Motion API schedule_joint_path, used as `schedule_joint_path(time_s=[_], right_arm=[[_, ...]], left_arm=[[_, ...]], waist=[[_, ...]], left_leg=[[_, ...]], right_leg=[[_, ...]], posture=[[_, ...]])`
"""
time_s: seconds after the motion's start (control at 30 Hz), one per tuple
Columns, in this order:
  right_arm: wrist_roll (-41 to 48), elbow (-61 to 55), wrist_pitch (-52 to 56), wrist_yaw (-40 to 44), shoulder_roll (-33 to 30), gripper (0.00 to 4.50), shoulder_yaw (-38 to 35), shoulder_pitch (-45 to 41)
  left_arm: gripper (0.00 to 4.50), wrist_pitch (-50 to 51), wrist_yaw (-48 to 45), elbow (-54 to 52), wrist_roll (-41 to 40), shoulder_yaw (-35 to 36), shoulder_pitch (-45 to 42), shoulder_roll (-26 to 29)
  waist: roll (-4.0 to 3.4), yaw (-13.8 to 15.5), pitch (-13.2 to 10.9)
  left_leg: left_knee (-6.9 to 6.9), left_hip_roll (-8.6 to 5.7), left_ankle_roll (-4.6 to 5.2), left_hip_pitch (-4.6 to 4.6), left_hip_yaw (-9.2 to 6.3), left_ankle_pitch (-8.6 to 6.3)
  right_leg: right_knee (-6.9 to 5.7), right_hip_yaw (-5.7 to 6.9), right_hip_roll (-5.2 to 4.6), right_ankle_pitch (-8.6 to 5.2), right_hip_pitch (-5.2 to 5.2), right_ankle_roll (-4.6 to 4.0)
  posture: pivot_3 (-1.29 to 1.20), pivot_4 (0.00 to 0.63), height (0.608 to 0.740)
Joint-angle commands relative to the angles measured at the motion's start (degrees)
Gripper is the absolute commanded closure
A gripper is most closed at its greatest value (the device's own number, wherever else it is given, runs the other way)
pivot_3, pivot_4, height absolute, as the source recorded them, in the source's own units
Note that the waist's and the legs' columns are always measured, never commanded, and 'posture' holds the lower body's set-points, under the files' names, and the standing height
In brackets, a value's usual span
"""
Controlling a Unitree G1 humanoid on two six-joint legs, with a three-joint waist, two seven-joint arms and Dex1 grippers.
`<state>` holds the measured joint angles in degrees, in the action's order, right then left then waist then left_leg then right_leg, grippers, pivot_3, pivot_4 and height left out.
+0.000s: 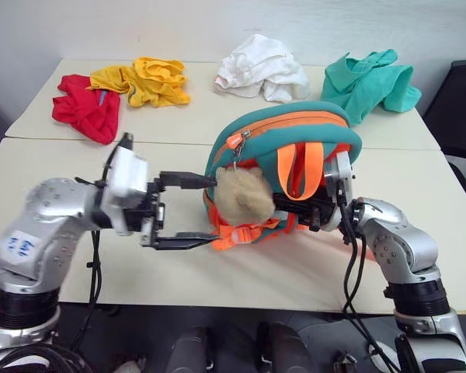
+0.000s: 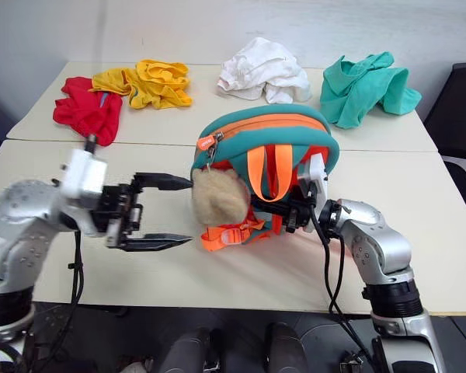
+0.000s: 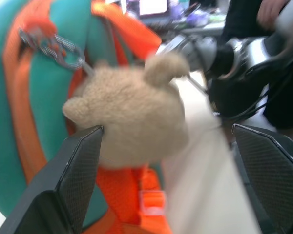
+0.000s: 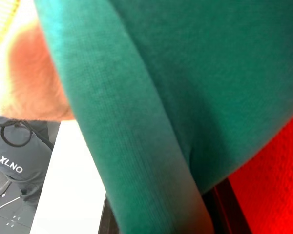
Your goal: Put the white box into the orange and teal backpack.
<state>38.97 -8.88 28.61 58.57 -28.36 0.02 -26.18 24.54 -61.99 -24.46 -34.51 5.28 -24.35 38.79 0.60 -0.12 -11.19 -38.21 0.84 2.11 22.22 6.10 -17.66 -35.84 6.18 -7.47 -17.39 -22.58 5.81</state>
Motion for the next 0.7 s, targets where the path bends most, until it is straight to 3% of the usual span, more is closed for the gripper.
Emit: schedule_joint_path(time_s=[0.03, 0.17, 0.4, 0.5, 0.57, 0.7], right_arm=[[-0.23, -0.48, -0.51, 0.15, 0.46, 4.47, -0.04, -0.6], [0.08, -1.28, -0.51, -0.3, 1.06, 4.47, -0.03, -0.02], [0.2, -1.99, -0.72, -0.69, 1.58, 4.47, -0.44, 1.19], [0.15, -2.13, -0.9, -1.03, 1.7, 4.47, -0.61, 1.32], [0.03, -2.22, -1.14, -1.45, 1.66, 4.47, -1.06, 1.53], [0.09, -2.46, -1.44, -1.84, 1.21, 4.47, -1.84, 2.42]], left_arm=[[0.05, -8.42, 2.29, 1.72, 6.01, -3.07, -1.31, -3.1], [0.93, -15.53, 5.21, 5.39, 10.92, -5.14, -2.83, -7.22], [3.14, -21.37, 8.04, 8.55, 15.31, -3.69, -2.71, -7.48], [3.93, -18.58, 8.54, 7.81, 11.43, -1.06, -2.35, -6.73], [4.26, -12.12, 6.8, 7.33, 4.74, 3.52, -1.62, -3.01], [4.33, -5.56, 8.28, 12.76, 0.61, 11.39, -2.04, 3.53]], waist=[[0.0, 0.03, 0.0], [0.01, 0.05, 0.0], [0.01, 0.03, 0.0], [0.01, 0.02, 0.0], [0.01, -0.13, 0.0], [0.0, -0.4, 0.0]], left_leg=[[0.0, 0.0, 0.0, 0.0, 0.01, 0.0], [0.0, 0.0, 0.02, 0.01, 0.0, -0.01], [0.0, 0.01, 0.02, 0.02, -0.02, -0.01], [-0.01, 0.01, 0.03, 0.01, -0.03, 0.0], [0.0, 0.02, 0.03, 0.03, -0.04, 0.0], [0.03, 0.07, 0.0, 0.01, -0.06, 0.01]], right_leg=[[0.0, 0.0, -0.01, 0.0, 0.0, 0.0], [0.02, 0.02, -0.03, 0.0, 0.0, 0.0], [0.01, 0.05, -0.05, 0.0, 0.0, 0.0], [0.01, 0.06, -0.06, 0.0, 0.01, 0.0], [0.01, 0.06, -0.06, 0.0, 0.0, 0.0], [-0.01, 0.07, -0.04, -0.01, -0.02, -0.02]], posture=[[0.0, 0.15, 0.74], [0.0, 0.15, 0.74], [0.0, 0.15, 0.74], [0.0, 0.15, 0.74], [0.0, 0.15, 0.74], [0.0, 0.15, 0.74]])
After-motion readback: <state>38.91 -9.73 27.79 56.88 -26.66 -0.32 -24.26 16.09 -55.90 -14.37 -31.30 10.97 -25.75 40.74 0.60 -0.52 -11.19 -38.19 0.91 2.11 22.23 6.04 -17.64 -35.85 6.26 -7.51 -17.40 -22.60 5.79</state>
